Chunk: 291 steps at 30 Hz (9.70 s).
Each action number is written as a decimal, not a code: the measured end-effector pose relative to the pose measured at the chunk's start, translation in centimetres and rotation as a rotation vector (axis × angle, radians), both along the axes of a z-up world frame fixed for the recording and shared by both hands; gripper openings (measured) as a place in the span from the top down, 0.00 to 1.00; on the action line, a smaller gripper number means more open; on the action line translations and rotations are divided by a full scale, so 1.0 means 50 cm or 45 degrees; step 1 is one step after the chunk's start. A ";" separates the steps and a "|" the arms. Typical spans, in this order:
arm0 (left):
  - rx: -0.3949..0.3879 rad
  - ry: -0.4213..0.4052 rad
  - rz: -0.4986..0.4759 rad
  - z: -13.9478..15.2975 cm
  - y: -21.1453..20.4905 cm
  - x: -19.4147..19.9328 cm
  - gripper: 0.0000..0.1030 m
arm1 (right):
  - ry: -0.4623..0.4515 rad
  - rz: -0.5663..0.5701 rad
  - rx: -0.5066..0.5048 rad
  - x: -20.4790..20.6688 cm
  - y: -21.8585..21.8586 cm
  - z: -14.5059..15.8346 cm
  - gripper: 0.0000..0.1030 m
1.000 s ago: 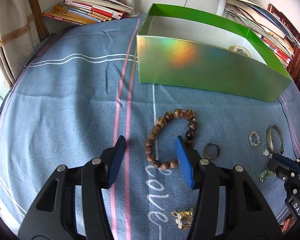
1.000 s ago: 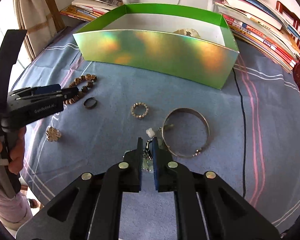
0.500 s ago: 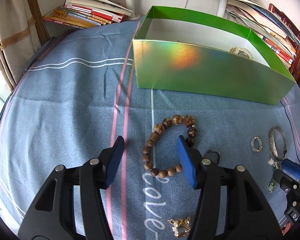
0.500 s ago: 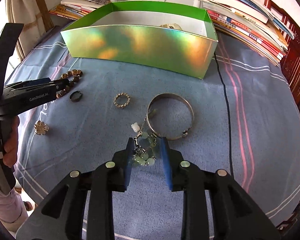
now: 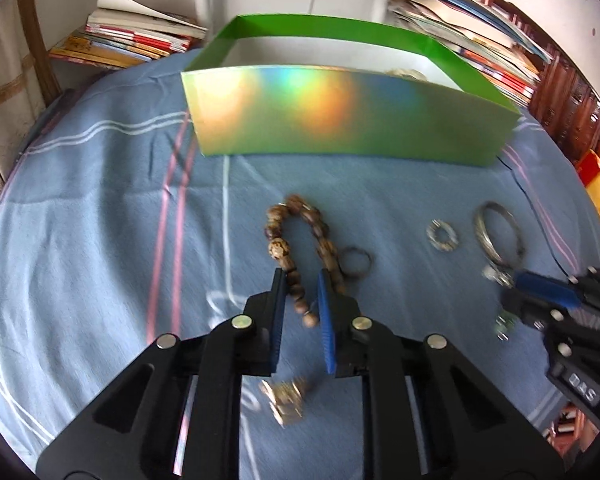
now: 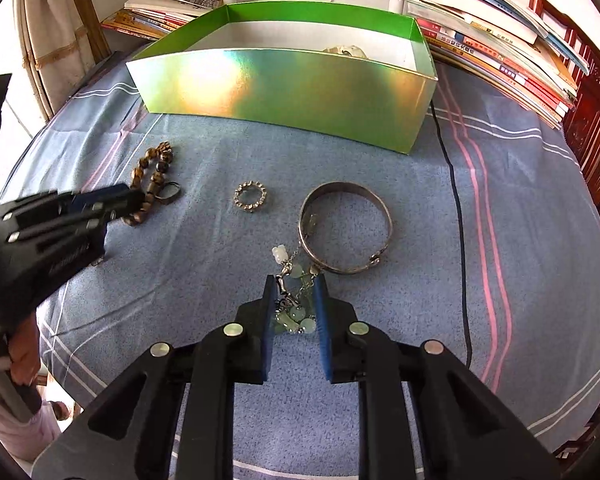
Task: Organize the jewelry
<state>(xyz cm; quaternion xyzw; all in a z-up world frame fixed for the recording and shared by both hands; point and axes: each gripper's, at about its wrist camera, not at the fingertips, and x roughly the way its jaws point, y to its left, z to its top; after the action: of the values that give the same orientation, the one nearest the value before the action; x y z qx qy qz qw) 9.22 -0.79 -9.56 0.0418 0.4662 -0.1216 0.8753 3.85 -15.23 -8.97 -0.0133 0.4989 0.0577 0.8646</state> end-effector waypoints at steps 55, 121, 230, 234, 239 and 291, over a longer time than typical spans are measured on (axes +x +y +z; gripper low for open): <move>0.039 -0.078 0.143 0.041 0.033 -0.038 0.92 | -0.163 -0.108 0.015 -0.030 -0.048 0.071 0.91; 0.003 -0.417 0.022 0.308 -0.010 0.015 0.89 | -0.477 -0.029 0.071 0.048 -0.023 0.273 0.93; 0.065 -0.027 0.104 -0.010 0.003 -0.088 0.77 | -0.077 0.002 -0.057 0.026 0.006 -0.004 0.94; 0.063 -0.032 0.104 -0.010 0.002 -0.085 0.77 | -0.069 0.021 -0.045 0.018 0.007 -0.004 0.95; 0.065 -0.041 0.113 -0.011 -0.001 -0.068 0.77 | -0.063 0.020 -0.025 0.012 0.004 -0.005 0.95; 0.075 -0.045 0.081 -0.010 -0.007 -0.064 0.86 | -0.051 -0.005 0.001 0.008 -0.003 -0.006 0.97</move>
<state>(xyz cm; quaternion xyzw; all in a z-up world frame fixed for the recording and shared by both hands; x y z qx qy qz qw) 6.00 -1.14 -10.06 0.0549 0.4552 -0.0790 0.8852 4.25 -15.36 -9.25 -0.0129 0.4817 0.0558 0.8745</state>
